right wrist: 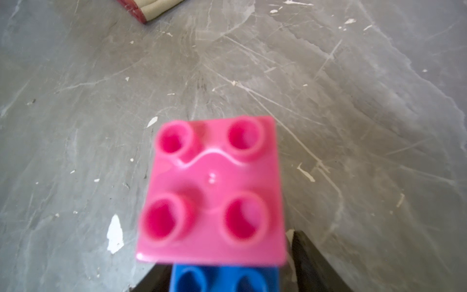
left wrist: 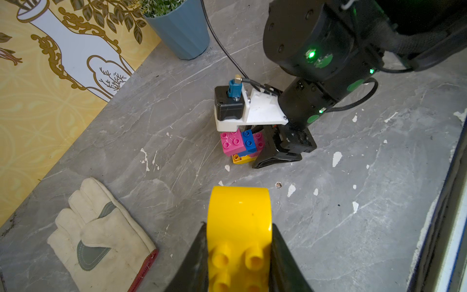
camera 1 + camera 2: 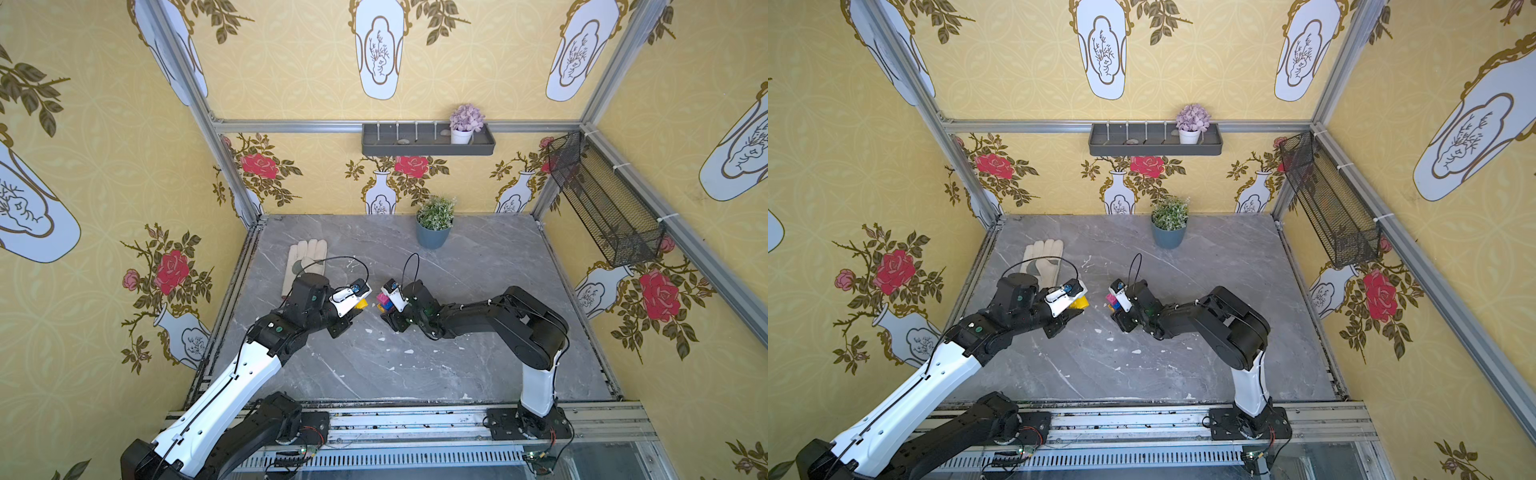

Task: Assemble the letter s with lego
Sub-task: Move the lego brick at the center of the board.

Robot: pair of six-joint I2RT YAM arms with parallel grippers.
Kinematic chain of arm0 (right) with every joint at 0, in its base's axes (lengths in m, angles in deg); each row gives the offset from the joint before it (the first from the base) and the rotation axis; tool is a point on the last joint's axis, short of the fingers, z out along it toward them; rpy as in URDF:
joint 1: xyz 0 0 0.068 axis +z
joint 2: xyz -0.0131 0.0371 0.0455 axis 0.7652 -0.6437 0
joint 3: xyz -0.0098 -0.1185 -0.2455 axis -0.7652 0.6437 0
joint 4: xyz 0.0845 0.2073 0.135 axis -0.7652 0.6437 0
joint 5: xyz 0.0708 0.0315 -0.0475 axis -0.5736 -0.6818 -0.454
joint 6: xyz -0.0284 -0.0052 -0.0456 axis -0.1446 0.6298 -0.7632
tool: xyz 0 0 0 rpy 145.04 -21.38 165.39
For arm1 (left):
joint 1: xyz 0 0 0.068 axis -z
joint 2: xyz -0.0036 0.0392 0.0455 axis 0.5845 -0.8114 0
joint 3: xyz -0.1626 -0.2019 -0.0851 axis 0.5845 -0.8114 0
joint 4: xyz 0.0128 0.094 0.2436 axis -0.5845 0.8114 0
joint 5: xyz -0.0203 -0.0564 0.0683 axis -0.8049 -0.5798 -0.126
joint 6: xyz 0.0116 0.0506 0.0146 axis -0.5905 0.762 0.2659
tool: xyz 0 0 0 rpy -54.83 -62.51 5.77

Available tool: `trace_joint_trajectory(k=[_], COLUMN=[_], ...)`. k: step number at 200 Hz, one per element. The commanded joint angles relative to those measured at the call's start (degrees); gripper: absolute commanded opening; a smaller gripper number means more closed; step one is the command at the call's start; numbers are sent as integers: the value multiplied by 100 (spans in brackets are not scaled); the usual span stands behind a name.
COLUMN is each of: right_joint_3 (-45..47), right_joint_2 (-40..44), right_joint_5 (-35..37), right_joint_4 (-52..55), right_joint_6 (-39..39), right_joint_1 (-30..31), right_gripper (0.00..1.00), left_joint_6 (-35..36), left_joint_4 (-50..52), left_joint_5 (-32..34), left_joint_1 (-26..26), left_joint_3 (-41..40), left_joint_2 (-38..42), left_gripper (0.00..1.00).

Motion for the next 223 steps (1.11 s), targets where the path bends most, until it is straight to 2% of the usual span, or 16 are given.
trace_joint_trajectory(k=[1, 44, 87, 120, 149, 168, 172, 184, 196, 223], right_joint_3=[39, 347, 627, 946, 1313, 1441, 1455, 1477, 1461, 1466], right_joint_2=[-12, 209, 438, 822, 1162, 1261, 1265, 1275, 1292, 1762], right_joint_5=[228, 376, 48, -689, -799, -767, -748, -737, -701, -551], right_joint_4=[195, 232, 332, 800, 1020, 1054, 1056, 1030, 1007, 939], right_joint_6=[-149, -318, -569, -997, -1200, -1211, -1223, -1274, -1310, -1213], right_joint_1=[127, 170, 193, 292, 446, 442, 446, 437, 444, 431], right_gripper=[49, 25, 21, 23, 24, 31, 35, 57, 73, 76], left_joint_6=[-16, 5, 92, 424, 796, 935, 941, 946, 946, 994], left_joint_4=[34, 37, 64, 236, 406, 434, 418, 348, 292, 229], left_joint_5=[31, -13, -78, -178, -245, -258, -262, -297, -354, -330], left_joint_1=[16, 32, 51, 188, 421, 626, 636, 649, 651, 673], left_joint_3=[-21, 3, 44, 21, -17, -5, 4, 8, 8, -11], left_joint_2=[-24, -79, -220, -320, -543, -758, -794, -877, -939, -996], left_gripper=[0, 0, 0, 0, 0, 0, 0, 0, 0, 0])
